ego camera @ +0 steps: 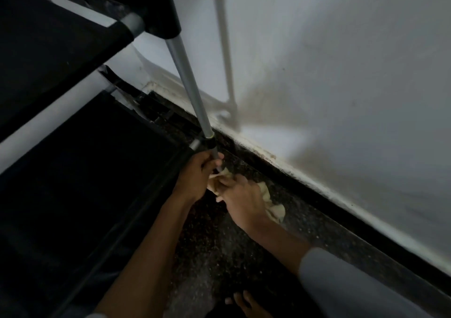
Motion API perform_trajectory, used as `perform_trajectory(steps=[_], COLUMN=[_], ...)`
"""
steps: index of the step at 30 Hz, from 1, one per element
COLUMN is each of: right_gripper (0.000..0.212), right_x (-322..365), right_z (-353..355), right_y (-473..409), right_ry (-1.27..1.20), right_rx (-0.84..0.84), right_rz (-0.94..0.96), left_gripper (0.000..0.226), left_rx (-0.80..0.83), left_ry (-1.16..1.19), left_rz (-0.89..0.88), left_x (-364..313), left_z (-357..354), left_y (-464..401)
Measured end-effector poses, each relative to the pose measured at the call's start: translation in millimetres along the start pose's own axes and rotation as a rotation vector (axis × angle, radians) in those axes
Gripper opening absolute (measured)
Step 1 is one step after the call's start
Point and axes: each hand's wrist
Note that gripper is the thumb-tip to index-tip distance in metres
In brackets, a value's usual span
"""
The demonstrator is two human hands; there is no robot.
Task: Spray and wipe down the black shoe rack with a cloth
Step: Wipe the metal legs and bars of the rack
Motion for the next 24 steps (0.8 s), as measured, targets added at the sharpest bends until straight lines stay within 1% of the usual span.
perform_trajectory(steps=[2, 3, 4, 5, 6, 8, 9, 10, 11, 12, 14, 16, 17, 19, 21, 22, 23, 24], right_gripper=[0.026, 0.026, 0.023, 0.015, 0.007, 0.016, 0.017, 0.02, 0.025, 0.029, 0.034, 0.03, 0.027, 0.026, 0.018, 0.014, 0.009, 0.012], right_x=[8, 14, 15, 14, 13, 2, -4, -7, -8, -8, -5, -4, -2, 4, 5, 6, 6, 7], right_z=[-12, -14, -10, 1, 12, 18, 17, 16, 17, 11, -3, -14, -14, -11, 4, 9, 9, 6], right_y=[-13, -18, -21, -22, -25, -27, -25, -23, -22, -19, -14, -12, -14, -16, -19, -20, -19, -18], right_ry=[0.038, 0.066, 0.029, -0.03, -0.073, -0.139, -0.139, -0.114, -0.096, -0.094, -0.04, 0.113, 0.136, 0.194, 0.136, 0.081, 0.06, 0.043], right_rx=[0.111, 0.103, 0.1, 0.115, 0.165, 0.168, 0.14, 0.071, 0.012, 0.008, 0.082, 0.189, 0.224, 0.248, 0.244, 0.219, 0.156, 0.109], right_rz=[-0.052, -0.049, -0.076, -0.11, -0.166, -0.315, -0.339, -0.348, -0.334, -0.3, -0.234, -0.19, -0.156, -0.096, -0.041, -0.065, -0.078, -0.111], left_gripper=[0.016, 0.016, 0.016, 0.016, 0.016, 0.016, 0.017, 0.017, 0.018, 0.019, 0.02, 0.021, 0.022, 0.023, 0.024, 0.025, 0.025, 0.025], left_rx=[0.022, 0.028, 0.032, 0.031, 0.032, 0.023, 0.019, 0.014, 0.007, 0.0, -0.004, -0.004, -0.007, -0.007, -0.001, 0.0, 0.0, -0.004], left_ry=[-0.019, -0.025, -0.02, -0.012, -0.007, -0.002, 0.002, 0.004, 0.002, -0.003, -0.014, -0.01, -0.012, -0.031, -0.047, -0.057, -0.069, -0.079], left_rz=[-0.001, -0.001, 0.003, 0.009, 0.016, 0.018, 0.015, 0.008, -0.001, -0.013, -0.028, -0.023, -0.02, -0.015, -0.006, 0.0, 0.005, 0.005], left_x=[-1, -2, -2, -3, -3, -3, -2, -1, -1, 0, 0, -2, -3, -4, -3, -3, -3, -3], left_z=[2, 3, 3, 3, 3, 1, 1, 0, 0, -1, -3, -3, -2, -2, -3, -3, -3, -3], left_y=[-1, -1, -1, 0, 2, 2, 1, 1, 1, 1, 2, 2, 3, 5, 4, 3, 2, 1])
Point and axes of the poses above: each hand's wrist, its own y-axis away from the middle knuckle, its own z-axis out of the back of the hand, x = y × z, and after that the axes turned 7 degrees about z, right-handed
